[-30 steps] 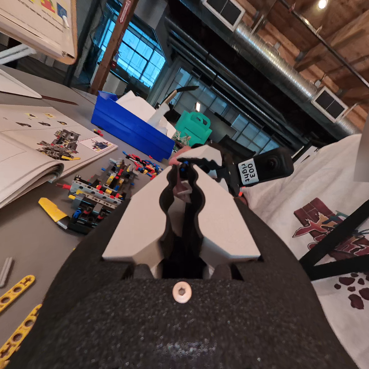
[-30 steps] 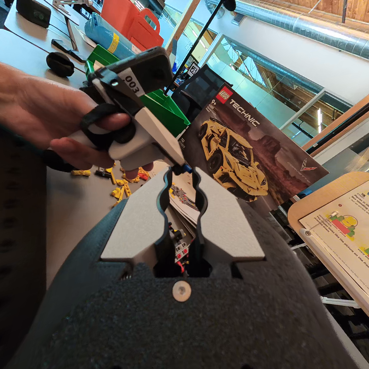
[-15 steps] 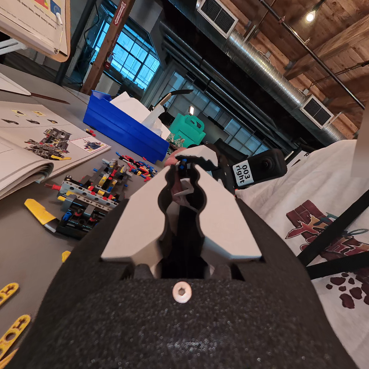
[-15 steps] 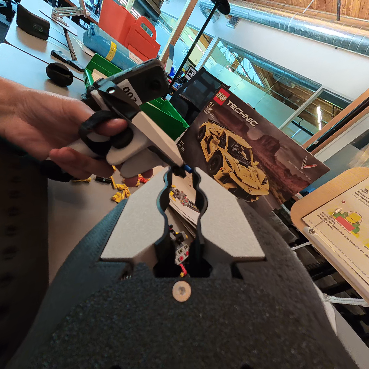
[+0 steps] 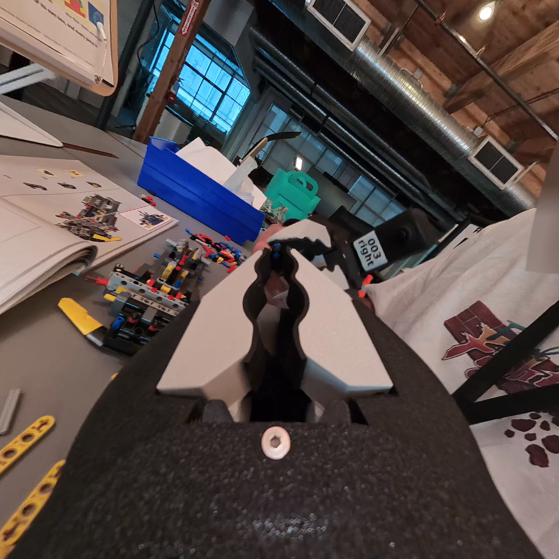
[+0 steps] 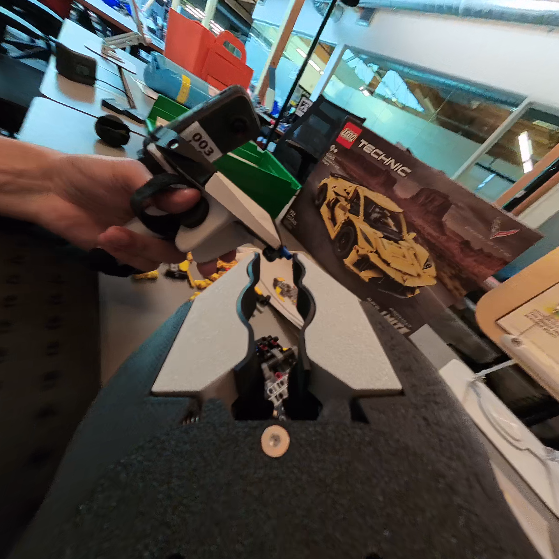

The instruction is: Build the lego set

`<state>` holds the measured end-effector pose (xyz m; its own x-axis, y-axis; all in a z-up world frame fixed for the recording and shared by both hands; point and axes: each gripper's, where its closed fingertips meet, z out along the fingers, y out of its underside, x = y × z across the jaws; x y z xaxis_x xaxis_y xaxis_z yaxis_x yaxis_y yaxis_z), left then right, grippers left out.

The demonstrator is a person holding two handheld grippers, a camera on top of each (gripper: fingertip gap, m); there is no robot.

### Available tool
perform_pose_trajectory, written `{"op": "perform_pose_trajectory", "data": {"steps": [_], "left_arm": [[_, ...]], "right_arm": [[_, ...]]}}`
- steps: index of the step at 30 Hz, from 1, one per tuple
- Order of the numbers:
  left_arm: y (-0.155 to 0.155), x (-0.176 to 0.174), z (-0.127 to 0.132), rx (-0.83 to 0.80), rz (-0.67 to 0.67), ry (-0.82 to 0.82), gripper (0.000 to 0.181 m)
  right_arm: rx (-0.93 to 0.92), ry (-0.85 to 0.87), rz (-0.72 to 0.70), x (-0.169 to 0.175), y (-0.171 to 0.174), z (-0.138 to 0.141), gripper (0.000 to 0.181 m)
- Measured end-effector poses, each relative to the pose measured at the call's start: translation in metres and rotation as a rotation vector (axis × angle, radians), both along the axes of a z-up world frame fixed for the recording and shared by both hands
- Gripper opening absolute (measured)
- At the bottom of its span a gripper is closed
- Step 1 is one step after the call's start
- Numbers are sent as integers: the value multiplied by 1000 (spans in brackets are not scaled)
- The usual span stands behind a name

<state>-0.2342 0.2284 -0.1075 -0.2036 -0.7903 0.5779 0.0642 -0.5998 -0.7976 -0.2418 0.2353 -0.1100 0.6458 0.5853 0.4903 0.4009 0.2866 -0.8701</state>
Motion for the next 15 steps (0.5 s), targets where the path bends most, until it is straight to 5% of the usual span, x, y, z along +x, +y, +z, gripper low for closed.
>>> {"op": "perform_pose_trajectory", "data": {"steps": [3,8,15], "left_arm": [[9,-4,-7,65,59,63,6],[15,-1,-29,302,176,250,6],[9,6,-45,394,165,351,6]], "right_arm": [[-190,3,53,25,-8,-5,22],[-846,-245,166,69,-54,-74,24],[-947,-629,84,73,-69,-128,19]]}}
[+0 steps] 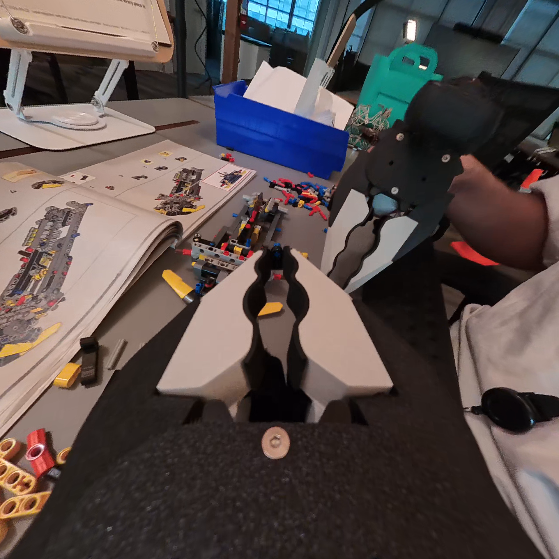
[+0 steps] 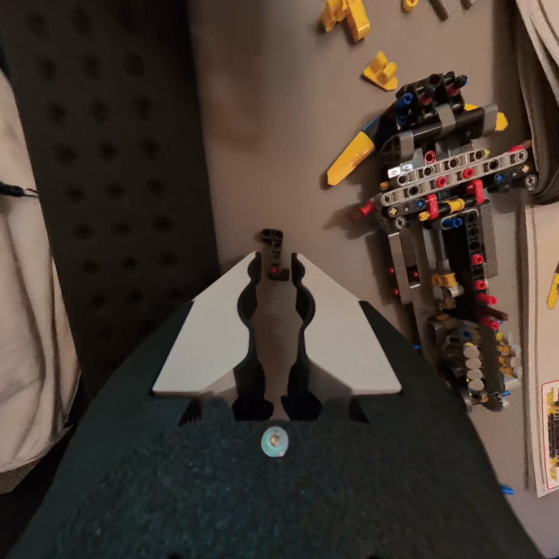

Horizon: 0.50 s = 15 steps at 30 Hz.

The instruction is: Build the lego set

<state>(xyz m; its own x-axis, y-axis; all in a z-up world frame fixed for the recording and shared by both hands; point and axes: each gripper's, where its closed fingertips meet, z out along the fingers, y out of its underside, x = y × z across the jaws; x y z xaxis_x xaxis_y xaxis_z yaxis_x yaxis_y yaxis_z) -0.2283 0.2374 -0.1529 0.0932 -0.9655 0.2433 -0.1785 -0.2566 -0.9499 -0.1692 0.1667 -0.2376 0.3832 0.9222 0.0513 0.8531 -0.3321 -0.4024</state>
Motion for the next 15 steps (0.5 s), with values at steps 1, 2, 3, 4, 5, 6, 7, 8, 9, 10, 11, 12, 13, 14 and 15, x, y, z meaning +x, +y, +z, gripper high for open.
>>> {"op": "perform_pose_trajectory", "data": {"steps": [1,2,3,4,5,6,7,8,9,10,11,12,13,14,15], "left_arm": [[-1,0,-1,7,0,5,6],[-2,1,-1,8,-3,7,6],[-2,1,-1,5,-7,8,6],[-3,0,-1,4,-9,6,6],[-3,0,-1,3,-11,4,6],[-4,-1,0,2,-16,2,6],[-4,-1,0,1,-20,1,6],[-5,-1,0,0,-24,1,6],[-6,-1,0,-1,-30,3,6],[-7,0,0,-1,-37,4,6],[-9,0,0,0,-43,4,6],[-10,1,0,1,-51,4,6],[-12,2,0,2,-58,5,6],[-13,2,0,6,-63,8,6],[-13,2,-1,10,-65,11,6]], "right_arm": [[-21,-6,-1,-3,1,-1,18],[-54,-6,2,-6,1,-2,17],[-82,-11,5,-8,1,-4,16],[-98,-29,8,-7,1,-5,15],[-106,-52,11,-5,2,-7,14],[-110,-68,16,-3,3,-8,15],[-112,-66,19,-3,3,-7,15],[-116,-60,18,-3,3,-7,14],[-124,-65,16,-2,4,-7,14],[-134,-70,18,-2,3,-8,13],[-144,-70,20,-3,2,-9,13],[-155,-70,24,-4,1,-10,13],[-164,-76,27,-4,0,-12,12],[-169,-82,30,-3,0,-13,11],[-169,-76,33,-4,0,-13,7]]}}
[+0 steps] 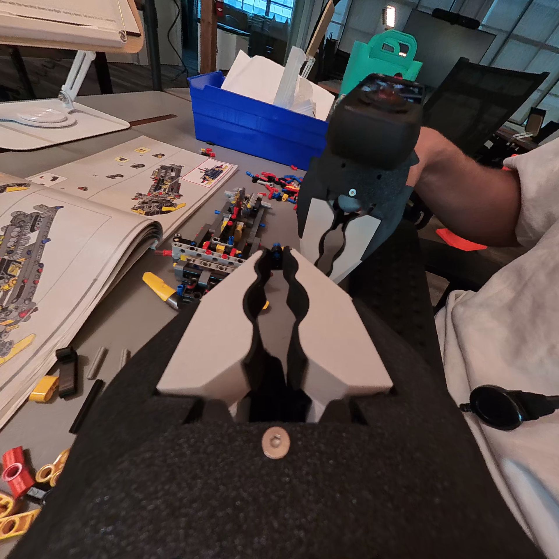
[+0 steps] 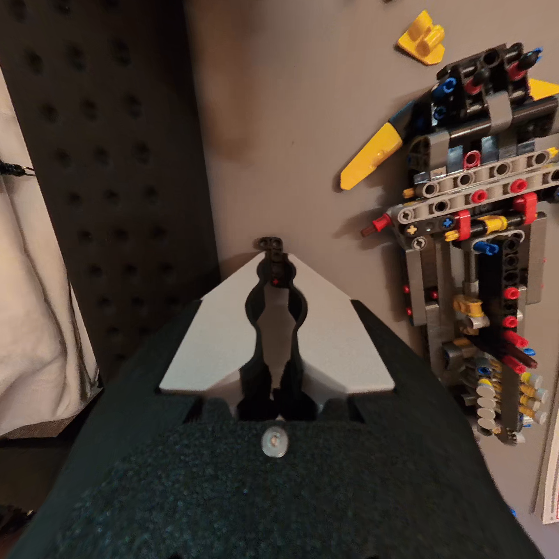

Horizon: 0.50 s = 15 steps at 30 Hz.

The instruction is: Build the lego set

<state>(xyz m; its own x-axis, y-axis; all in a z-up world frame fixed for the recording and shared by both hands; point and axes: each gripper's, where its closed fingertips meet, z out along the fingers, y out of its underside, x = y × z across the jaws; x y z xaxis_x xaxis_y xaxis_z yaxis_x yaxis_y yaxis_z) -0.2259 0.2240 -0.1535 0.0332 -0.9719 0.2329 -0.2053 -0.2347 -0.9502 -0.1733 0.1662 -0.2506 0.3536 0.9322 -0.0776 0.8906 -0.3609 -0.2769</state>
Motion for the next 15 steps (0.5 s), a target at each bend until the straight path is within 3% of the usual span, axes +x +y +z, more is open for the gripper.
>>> {"op": "perform_pose_trajectory", "data": {"steps": [3,5,10,13,15], "left_arm": [[-2,0,-2,9,-7,12,6],[-3,0,-1,11,-18,3,6],[-10,-3,23,-77,-78,-142,6],[-8,-5,37,-134,-78,-237,6],[-4,-7,43,-154,-61,-277,6]], "right_arm": [[62,38,-1,-1,10,7,6],[143,177,-21,-11,23,27,6],[187,997,-190,-38,54,120,5],[16,1349,-339,-39,62,142,6],[-77,1485,-387,-42,62,145,6]]}}
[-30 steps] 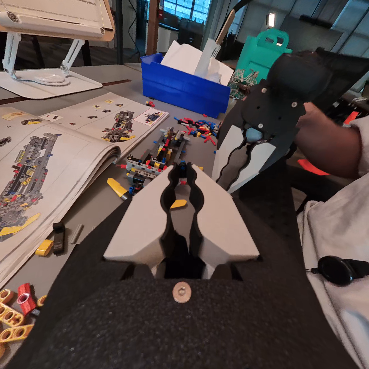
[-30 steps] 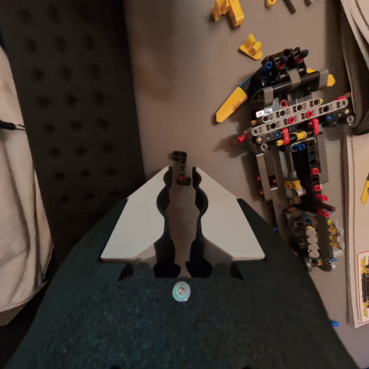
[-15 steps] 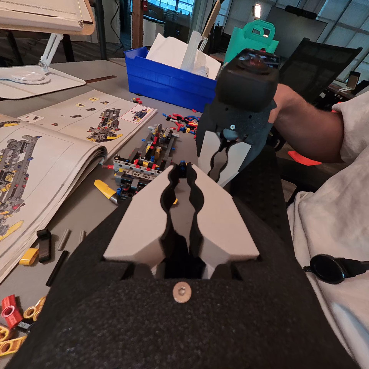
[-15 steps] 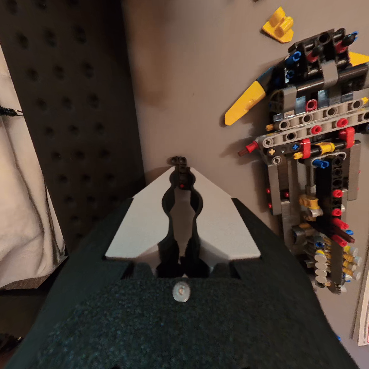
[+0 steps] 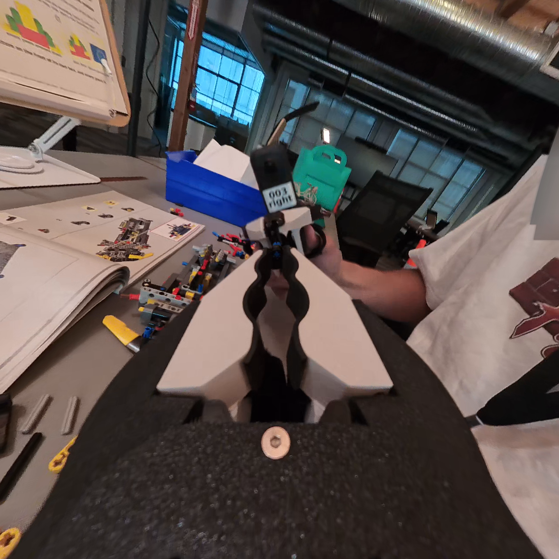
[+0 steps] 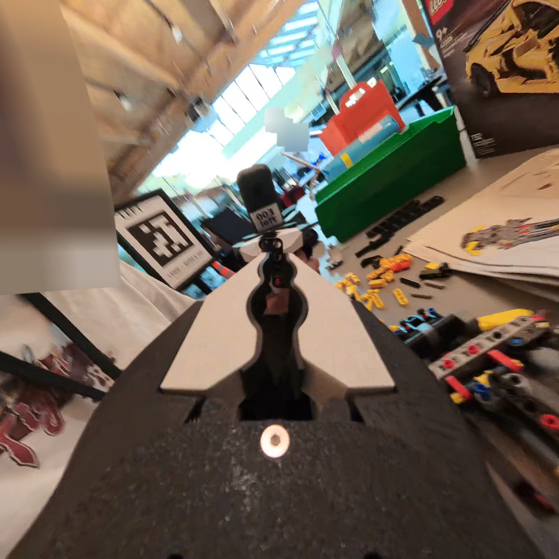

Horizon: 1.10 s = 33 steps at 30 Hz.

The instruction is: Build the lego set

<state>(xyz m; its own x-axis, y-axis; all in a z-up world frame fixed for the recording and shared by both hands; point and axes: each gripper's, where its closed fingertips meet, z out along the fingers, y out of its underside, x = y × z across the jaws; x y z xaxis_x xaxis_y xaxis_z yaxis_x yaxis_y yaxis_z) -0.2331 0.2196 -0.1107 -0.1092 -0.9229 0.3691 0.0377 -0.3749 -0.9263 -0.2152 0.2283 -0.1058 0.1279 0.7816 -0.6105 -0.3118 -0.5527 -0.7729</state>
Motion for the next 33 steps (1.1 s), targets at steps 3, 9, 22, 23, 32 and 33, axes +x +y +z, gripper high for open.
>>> {"op": "perform_pose_trajectory", "data": {"steps": [3,9,22,23,32,33], "left_arm": [[6,-1,1,-30,28,-16,5],[4,4,-4,-42,22,7,5],[14,7,-5,-4,137,20,5],[14,7,-5,-14,134,18,6],[10,5,-6,-35,88,22,6],[9,5,-7,-28,82,29,6]], "right_arm": [[-49,91,31,-10,-4,3,6],[-103,131,32,-15,2,-2,6],[-125,170,3,-13,10,-5,7],[-120,165,3,-13,10,-5,6],[-29,67,-22,-17,6,-9,6],[-23,53,-13,-17,5,-9,6]]}}
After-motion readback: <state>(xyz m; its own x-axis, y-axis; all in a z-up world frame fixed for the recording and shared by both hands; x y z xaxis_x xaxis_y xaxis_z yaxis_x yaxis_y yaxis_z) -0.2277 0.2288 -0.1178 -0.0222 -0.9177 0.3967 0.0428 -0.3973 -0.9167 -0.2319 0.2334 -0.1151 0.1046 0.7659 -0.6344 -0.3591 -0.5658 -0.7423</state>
